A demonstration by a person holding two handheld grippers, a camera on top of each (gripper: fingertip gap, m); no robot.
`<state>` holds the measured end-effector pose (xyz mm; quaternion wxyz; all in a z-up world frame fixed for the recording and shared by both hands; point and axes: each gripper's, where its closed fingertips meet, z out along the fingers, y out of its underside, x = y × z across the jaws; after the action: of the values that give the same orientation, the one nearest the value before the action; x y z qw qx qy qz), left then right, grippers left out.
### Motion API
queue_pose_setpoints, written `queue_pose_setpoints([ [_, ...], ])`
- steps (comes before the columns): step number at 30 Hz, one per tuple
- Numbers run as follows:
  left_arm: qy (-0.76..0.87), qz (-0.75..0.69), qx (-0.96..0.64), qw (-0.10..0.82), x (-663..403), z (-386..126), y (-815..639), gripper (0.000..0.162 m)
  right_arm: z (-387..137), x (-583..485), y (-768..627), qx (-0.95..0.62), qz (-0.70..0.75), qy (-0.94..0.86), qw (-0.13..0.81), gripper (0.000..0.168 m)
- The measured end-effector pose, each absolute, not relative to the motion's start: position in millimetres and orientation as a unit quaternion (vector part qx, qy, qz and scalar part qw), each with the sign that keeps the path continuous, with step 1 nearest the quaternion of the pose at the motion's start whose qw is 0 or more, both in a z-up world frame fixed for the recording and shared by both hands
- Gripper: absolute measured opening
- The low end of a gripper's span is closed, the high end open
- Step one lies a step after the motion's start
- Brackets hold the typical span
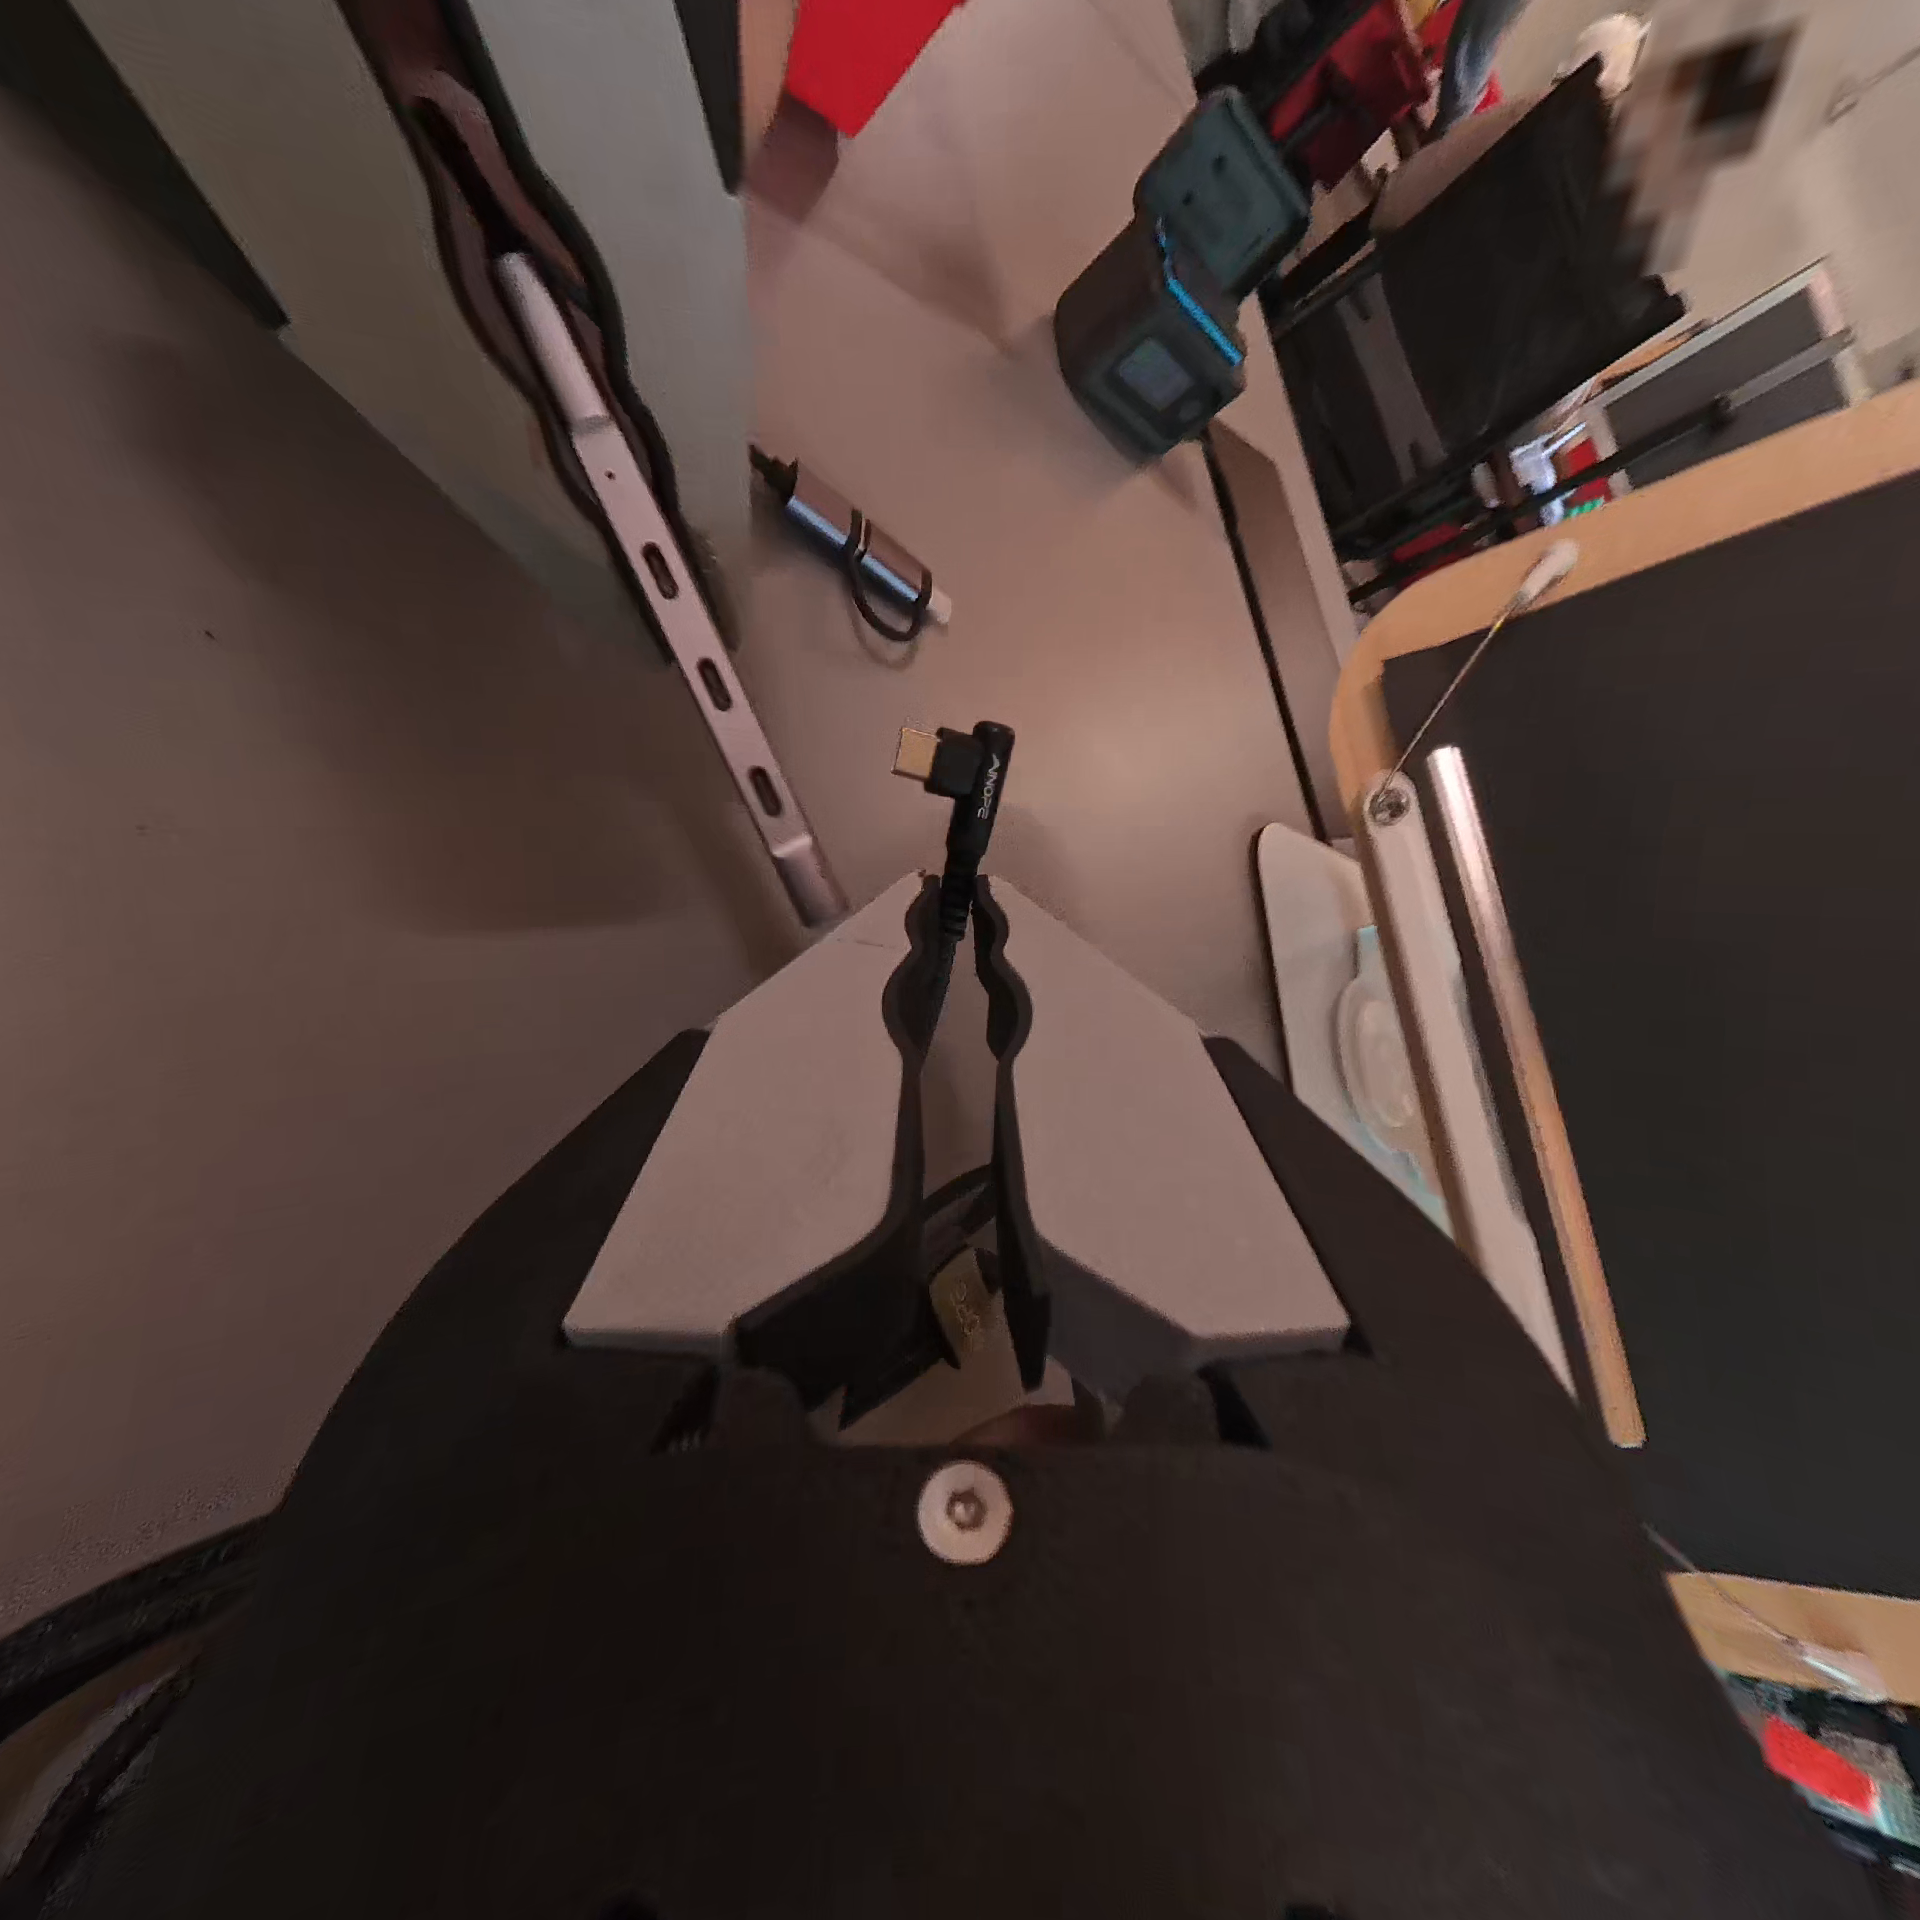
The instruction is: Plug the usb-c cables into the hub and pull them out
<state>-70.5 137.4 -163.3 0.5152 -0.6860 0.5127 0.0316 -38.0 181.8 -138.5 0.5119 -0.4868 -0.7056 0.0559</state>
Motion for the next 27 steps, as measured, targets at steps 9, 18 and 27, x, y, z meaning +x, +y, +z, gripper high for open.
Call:
queue_pose_setpoints([
  [9, 0.546, 0.098, -0.669, 0.494, -71, -180, 138, 0.01, -133, -37, 176, -0.499, 0.097, -0.693, 0.512, 0.003],
  [18, 0.474, -0.033, -0.696, 0.538, -68, -144, 127, 0.035, -131, -34, 176, -0.501, 0.103, -0.688, 0.514, 0.002],
  [27, 0.351, -0.217, -0.721, 0.557, -51, -106, 126, 0.013, -124, -41, 153, -0.452, 0.104, -0.708, 0.532, 0.003],
])
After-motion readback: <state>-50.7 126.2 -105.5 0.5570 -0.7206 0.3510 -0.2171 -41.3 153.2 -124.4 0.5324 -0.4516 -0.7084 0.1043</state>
